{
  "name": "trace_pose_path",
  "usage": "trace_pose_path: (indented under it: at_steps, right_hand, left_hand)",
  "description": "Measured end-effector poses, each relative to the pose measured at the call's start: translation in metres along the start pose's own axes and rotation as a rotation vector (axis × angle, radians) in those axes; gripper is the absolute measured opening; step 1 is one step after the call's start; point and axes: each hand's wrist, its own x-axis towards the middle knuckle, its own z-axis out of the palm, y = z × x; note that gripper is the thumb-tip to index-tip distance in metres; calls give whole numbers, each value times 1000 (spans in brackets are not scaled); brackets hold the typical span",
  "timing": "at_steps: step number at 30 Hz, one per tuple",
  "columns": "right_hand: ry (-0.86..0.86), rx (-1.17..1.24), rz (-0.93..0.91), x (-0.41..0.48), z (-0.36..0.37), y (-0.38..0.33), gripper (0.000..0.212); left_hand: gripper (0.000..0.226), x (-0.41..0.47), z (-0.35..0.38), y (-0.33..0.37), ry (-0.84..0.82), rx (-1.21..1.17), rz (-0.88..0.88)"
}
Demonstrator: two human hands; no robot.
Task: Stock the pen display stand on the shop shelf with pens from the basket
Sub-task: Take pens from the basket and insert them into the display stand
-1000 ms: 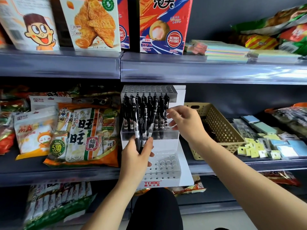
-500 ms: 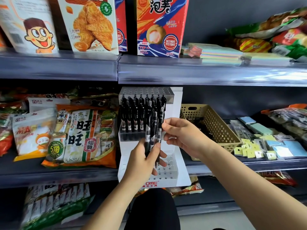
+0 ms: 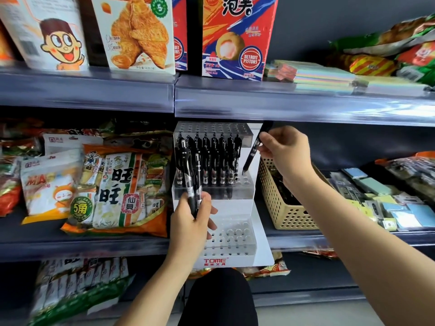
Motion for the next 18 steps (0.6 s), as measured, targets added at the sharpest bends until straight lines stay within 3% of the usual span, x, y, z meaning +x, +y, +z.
trace_pose_path:
  at_steps: [8,18]
  right_hand:
    - [-28,-269,-96,8,25,14,9]
    - [-174,-502,-21,2,25,41,19]
  left_hand:
    - [7,1,-6,-1,0,-15,10]
    - [10,1,-9,-3,4,7,-2]
